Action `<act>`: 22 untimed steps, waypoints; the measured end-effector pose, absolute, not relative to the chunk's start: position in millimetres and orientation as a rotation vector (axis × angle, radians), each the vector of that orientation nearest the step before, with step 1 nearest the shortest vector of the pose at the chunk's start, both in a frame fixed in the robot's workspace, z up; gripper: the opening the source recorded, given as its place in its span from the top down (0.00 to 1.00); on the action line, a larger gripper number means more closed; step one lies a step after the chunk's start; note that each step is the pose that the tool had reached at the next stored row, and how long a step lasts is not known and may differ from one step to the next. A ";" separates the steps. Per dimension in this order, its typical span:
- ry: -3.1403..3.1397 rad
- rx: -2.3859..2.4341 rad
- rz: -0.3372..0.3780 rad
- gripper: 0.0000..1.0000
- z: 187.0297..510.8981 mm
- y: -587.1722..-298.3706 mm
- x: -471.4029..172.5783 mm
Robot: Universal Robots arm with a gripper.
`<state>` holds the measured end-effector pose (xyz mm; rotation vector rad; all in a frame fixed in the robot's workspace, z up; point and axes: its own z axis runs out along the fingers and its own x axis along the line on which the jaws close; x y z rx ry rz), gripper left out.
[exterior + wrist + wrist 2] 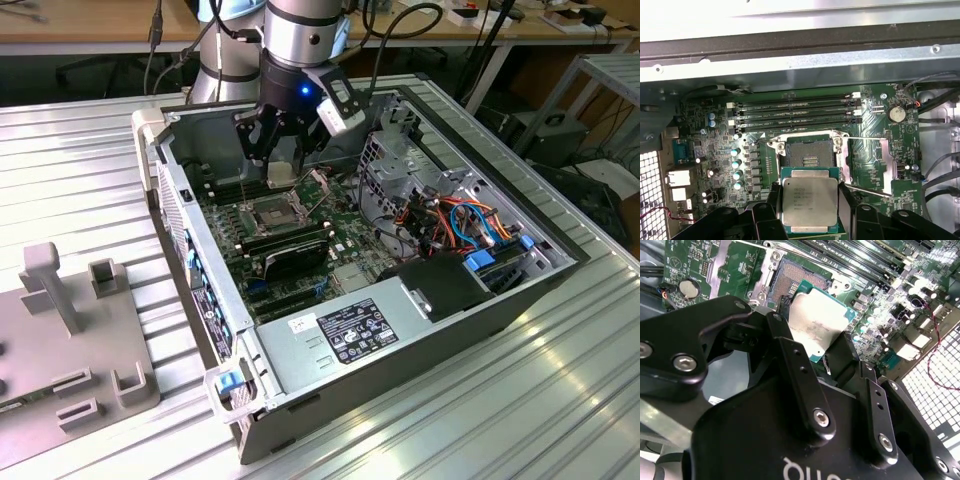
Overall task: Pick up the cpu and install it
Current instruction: 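Place the cpu into insertion slot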
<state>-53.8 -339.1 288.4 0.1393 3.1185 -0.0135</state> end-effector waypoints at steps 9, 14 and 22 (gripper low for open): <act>3.118 0.140 -0.013 0.45 288.4 -339.1 -53.8; 3.117 0.166 -0.014 0.45 288.3 -339.1 -53.8; 3.103 0.344 -0.016 0.45 288.0 -339.1 -53.8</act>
